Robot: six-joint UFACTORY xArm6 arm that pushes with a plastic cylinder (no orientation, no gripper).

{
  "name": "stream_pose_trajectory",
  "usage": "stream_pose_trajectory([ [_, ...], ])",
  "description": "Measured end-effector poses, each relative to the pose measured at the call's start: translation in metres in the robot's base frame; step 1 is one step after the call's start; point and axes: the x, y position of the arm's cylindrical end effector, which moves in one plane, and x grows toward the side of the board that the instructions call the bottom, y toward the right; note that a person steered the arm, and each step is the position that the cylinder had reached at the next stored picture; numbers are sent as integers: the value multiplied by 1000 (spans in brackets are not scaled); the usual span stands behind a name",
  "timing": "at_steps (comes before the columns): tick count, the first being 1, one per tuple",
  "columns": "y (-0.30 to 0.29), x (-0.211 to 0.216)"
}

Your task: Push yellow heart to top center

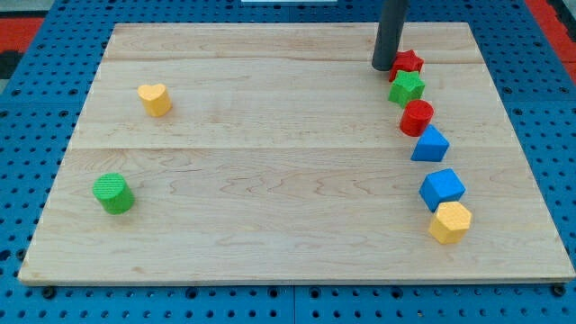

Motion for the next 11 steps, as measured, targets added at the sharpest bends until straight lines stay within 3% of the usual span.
stream_pose_trajectory([
  [1,-44,-27],
  [2,-147,5],
  [3,-294,-7],
  [4,-383,-49],
  [5,-406,45],
  [7,-308,63],
  [8,-341,80],
  [9,-315,103],
  [10,-256,92],
  [11,-229,20],
])
